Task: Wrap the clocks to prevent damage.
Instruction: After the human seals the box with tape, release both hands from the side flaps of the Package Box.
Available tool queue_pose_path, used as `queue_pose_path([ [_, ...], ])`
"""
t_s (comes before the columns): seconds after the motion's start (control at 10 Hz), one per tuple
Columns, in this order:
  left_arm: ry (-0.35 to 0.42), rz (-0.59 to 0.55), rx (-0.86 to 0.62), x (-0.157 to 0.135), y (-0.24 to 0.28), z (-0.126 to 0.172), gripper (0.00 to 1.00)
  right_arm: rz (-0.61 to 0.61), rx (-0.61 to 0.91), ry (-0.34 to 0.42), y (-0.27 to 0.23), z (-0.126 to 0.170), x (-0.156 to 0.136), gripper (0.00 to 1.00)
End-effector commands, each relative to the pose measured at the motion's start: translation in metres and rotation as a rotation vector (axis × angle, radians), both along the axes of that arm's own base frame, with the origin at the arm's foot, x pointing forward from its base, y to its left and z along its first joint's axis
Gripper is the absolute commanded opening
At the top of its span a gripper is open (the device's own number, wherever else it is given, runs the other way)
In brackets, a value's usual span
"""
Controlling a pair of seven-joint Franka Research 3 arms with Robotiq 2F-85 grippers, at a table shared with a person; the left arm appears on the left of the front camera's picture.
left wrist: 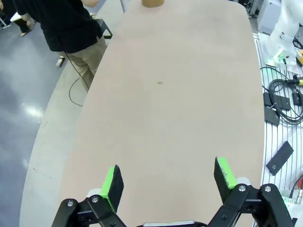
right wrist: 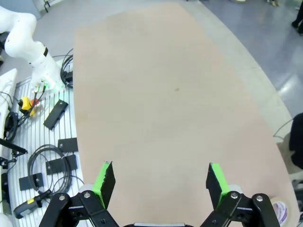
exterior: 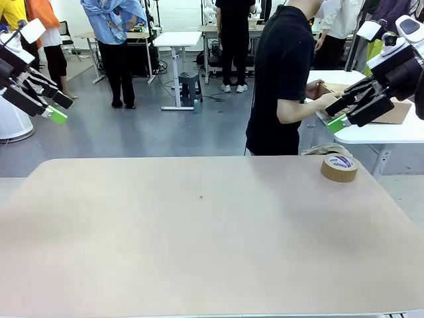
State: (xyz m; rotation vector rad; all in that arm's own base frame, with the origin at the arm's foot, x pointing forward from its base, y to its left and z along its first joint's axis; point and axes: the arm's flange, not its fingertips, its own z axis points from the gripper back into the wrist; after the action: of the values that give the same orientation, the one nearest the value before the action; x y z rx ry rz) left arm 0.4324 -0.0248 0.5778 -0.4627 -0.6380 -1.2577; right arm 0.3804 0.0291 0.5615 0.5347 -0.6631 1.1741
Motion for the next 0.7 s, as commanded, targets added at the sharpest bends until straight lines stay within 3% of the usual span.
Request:
queue_pose_path([
  [0.0,0.000,0.000,0.000,0.0007,-0.0009,-0.0006,1.00,-0.009,0.008,-0.013,0.0001,0.0016,0.0013,1.00],
  [0.6,0.000,0.000,0.000,0.0007,-0.0009,-0.0006,1.00,-0.009,0.008,-0.013,0.0001,0.0016,0.0013,1.00],
])
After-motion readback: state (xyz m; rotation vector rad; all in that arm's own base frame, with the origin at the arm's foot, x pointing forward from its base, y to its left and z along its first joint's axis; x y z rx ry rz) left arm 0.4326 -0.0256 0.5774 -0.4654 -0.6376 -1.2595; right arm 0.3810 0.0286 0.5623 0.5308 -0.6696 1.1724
